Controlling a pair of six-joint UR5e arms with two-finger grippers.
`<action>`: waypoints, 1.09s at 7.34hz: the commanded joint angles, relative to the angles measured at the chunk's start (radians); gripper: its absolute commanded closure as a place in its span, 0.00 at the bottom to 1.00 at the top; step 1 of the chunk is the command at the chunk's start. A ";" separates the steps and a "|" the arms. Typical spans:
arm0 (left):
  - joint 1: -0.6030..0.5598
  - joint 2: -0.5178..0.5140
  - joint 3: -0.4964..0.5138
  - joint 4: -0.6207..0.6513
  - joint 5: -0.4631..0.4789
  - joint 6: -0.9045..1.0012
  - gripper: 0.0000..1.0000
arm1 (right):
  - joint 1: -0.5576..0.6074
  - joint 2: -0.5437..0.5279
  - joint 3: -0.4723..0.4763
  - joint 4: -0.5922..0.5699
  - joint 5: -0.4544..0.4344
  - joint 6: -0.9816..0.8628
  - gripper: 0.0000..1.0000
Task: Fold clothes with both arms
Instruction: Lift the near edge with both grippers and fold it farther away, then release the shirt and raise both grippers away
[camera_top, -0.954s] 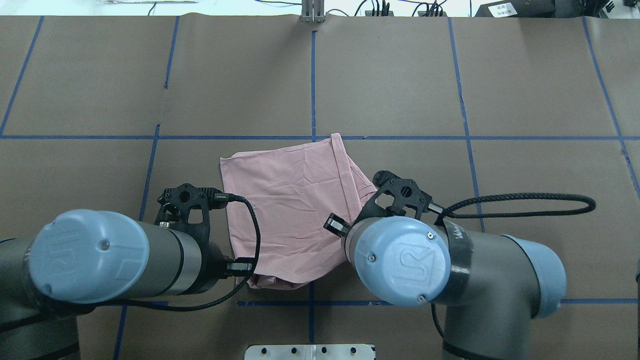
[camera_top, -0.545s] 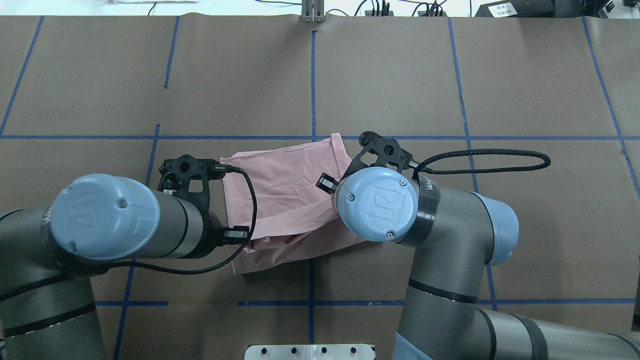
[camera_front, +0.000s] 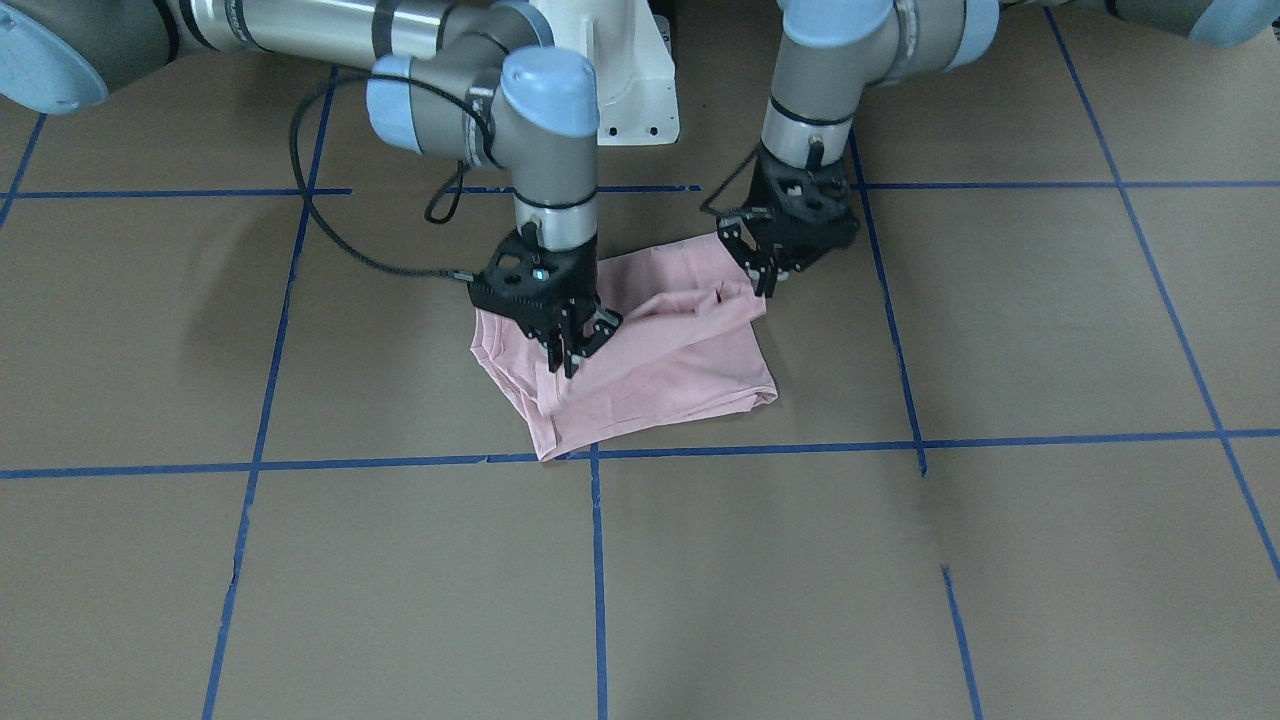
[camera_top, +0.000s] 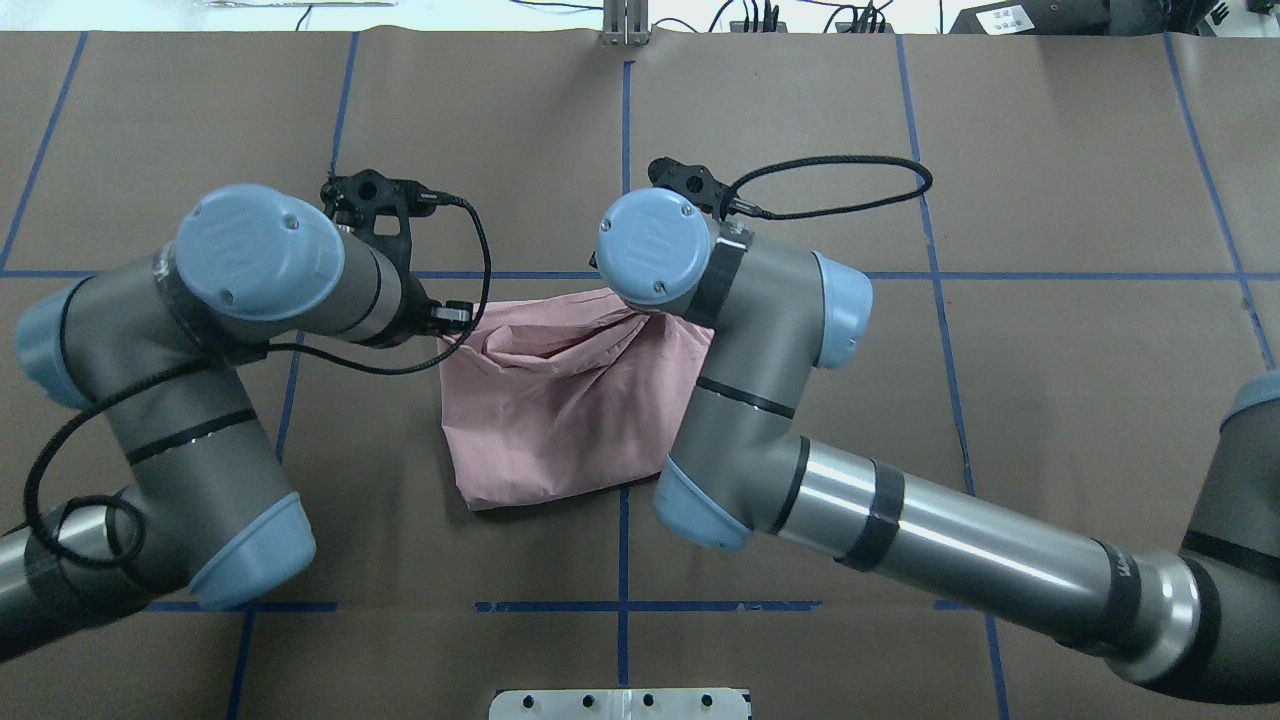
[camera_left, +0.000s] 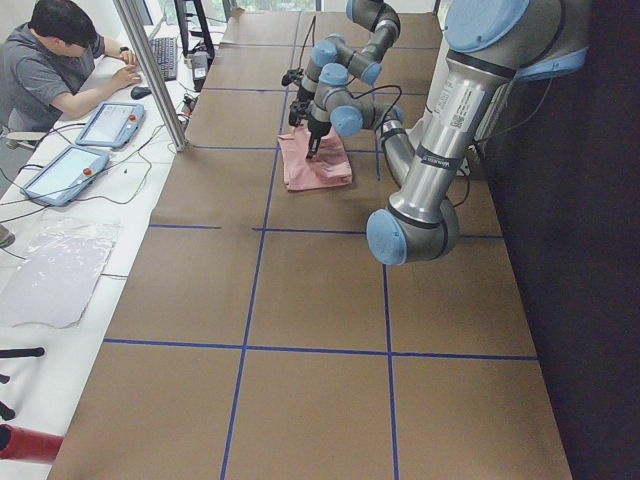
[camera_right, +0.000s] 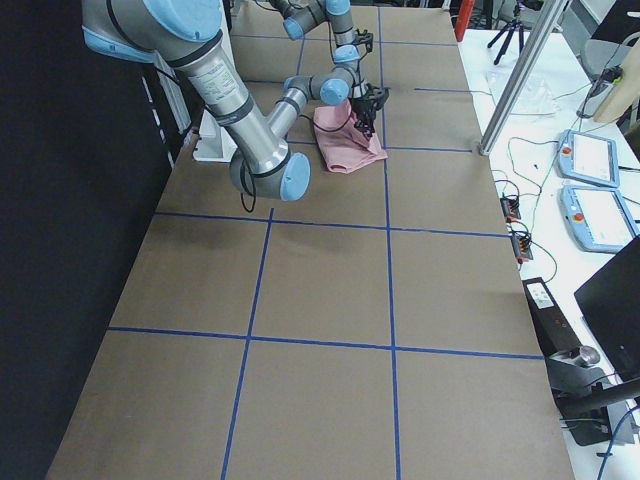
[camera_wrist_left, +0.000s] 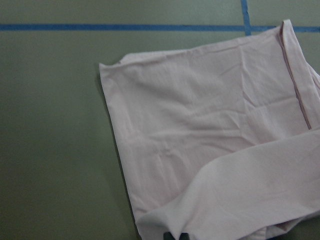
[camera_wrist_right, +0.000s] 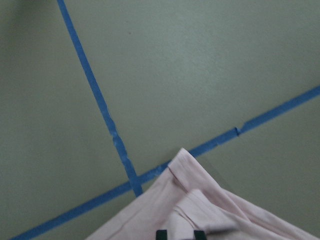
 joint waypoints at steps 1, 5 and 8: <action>-0.165 -0.034 0.138 -0.068 -0.096 0.223 0.00 | 0.139 0.075 -0.178 0.092 0.147 -0.191 0.00; -0.186 -0.021 0.054 -0.057 -0.149 0.297 0.00 | 0.234 0.026 -0.134 0.081 0.308 -0.343 0.00; -0.372 0.161 -0.084 -0.053 -0.311 0.639 0.00 | 0.458 -0.331 0.246 -0.058 0.503 -0.791 0.00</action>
